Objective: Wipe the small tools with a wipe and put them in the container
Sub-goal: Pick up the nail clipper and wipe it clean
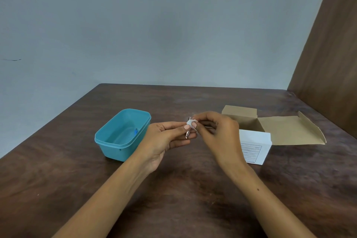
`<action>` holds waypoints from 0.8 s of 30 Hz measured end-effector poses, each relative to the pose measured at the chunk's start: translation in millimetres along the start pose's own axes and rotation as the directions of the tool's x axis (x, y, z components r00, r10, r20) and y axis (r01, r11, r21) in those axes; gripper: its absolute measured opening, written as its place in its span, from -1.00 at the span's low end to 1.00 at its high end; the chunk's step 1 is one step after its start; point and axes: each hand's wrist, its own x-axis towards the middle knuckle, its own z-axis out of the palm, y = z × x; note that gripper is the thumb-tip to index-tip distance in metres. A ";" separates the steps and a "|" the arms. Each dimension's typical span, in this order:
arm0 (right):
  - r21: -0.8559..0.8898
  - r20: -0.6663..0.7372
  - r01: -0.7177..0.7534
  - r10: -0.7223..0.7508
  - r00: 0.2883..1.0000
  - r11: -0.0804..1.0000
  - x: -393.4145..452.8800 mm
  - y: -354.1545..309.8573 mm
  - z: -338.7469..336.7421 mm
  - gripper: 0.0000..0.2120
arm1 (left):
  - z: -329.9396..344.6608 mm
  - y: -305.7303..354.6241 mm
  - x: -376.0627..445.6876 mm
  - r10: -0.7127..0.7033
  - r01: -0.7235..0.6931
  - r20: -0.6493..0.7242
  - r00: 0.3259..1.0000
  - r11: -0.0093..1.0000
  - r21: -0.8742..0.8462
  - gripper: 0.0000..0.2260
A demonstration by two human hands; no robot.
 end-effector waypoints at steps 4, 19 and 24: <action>-0.019 -0.101 0.057 -0.058 0.993 0.998 -0.5 -4.1 -3.6 -0.90 | -1.6 1.5 0.5 -0.036 0.035 -0.010 0.999 0.997 -0.064 -0.81; -0.295 0.152 0.380 -0.350 0.924 0.877 1.0 6.4 1.1 -0.81 | -4.6 2.5 1.0 0.050 -0.050 -0.028 0.998 0.999 -0.013 -0.77; -0.329 0.011 0.319 -0.334 0.942 0.889 2.0 9.4 -1.7 -0.80 | 2.4 -1.8 -2.5 0.111 -0.112 0.018 0.994 0.990 0.085 -0.80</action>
